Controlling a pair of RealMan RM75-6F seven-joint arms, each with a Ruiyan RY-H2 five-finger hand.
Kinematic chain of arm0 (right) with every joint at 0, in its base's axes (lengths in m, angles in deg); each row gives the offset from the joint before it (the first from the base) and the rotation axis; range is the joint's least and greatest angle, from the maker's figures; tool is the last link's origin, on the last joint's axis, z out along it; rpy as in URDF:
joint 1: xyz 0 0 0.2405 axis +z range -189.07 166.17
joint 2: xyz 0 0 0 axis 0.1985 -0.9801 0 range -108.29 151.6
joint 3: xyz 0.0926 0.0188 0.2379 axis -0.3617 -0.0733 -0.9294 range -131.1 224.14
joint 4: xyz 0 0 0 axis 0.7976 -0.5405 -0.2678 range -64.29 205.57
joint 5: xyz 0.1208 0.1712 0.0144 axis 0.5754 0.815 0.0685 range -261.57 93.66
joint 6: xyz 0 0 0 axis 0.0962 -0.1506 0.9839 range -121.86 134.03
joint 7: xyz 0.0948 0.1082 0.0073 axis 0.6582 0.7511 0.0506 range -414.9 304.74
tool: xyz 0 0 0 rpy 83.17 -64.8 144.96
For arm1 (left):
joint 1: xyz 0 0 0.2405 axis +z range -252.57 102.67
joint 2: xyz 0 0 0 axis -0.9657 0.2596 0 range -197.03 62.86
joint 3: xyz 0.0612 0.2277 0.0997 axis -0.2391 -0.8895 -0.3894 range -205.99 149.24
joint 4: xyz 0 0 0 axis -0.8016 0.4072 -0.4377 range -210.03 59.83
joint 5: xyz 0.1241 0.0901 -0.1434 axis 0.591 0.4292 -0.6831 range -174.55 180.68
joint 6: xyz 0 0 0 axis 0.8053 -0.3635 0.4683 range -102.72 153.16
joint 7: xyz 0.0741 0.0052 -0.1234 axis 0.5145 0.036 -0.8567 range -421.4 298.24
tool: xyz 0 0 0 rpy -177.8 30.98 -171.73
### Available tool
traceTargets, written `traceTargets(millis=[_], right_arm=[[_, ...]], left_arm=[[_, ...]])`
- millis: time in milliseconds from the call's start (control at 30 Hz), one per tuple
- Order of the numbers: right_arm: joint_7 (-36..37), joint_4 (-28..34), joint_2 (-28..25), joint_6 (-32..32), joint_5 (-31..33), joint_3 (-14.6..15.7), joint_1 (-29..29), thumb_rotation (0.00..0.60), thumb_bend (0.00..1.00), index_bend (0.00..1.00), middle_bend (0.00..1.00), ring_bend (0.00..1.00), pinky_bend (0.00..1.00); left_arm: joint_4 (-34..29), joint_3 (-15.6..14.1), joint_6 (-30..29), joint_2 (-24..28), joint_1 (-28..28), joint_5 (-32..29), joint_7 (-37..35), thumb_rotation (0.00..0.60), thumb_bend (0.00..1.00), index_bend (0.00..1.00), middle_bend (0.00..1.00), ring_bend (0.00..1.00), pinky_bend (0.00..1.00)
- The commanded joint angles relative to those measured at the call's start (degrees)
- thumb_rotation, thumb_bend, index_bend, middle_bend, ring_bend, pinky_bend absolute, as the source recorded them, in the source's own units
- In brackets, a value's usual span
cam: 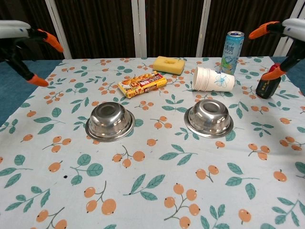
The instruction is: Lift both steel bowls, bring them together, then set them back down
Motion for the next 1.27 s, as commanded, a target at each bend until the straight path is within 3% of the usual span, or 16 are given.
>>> traceTargets(millis=[33, 200, 467, 667, 867, 1267], right_arm=[[6.6, 1.6, -5.2, 3.2, -5.8, 2.3, -4.7, 0.600, 0.02, 0.20, 0.00, 0.09, 0.09], [12.3, 1.1, -7.6, 8.3, -12.4, 6.2, -9.4, 0.600, 0.02, 0.20, 0.00, 0.09, 0.08], [12.6, 2.9, -10.7, 16.4, -18.2, 9.6, -15.0, 0.600, 0.02, 0.20, 0.00, 0.09, 0.07], [9.9, 7.5, -13.5, 21.7, -22.0, 12.1, -19.4, 0.600, 0.02, 0.20, 0.00, 0.10, 0.07], [5.6, 11.8, -15.4, 22.3, -25.5, 15.9, -22.3, 0.600, 0.02, 0.20, 0.00, 0.10, 0.07], [5.8, 10.4, -14.3, 24.7, -28.1, 17.2, -25.7, 0.600, 0.02, 0.20, 0.00, 0.10, 0.07]], left_arm=[[-4.6, -5.5, -10.4, 5.6, 7.6, 9.5, 3.1, 0.600, 0.00, 0.20, 0.00, 0.00, 0.23], [-6.0, -10.0, -18.4, 8.9, 14.8, 17.1, 1.5, 0.600, 0.00, 0.20, 0.00, 0.00, 0.23], [-5.7, -13.9, -25.0, 13.0, 23.5, 23.0, -3.4, 0.600, 0.00, 0.20, 0.00, 0.00, 0.23], [-3.0, -15.1, -28.0, 13.0, 29.1, 27.2, -8.5, 0.600, 0.00, 0.20, 0.00, 0.00, 0.23], [-0.1, -15.6, -30.7, 9.2, 33.6, 32.0, -11.2, 0.600, 0.00, 0.21, 0.00, 0.00, 0.23], [-0.5, -14.5, -32.5, 4.5, 38.7, 36.2, -5.5, 0.600, 0.01, 0.21, 0.00, 0.00, 0.23]])
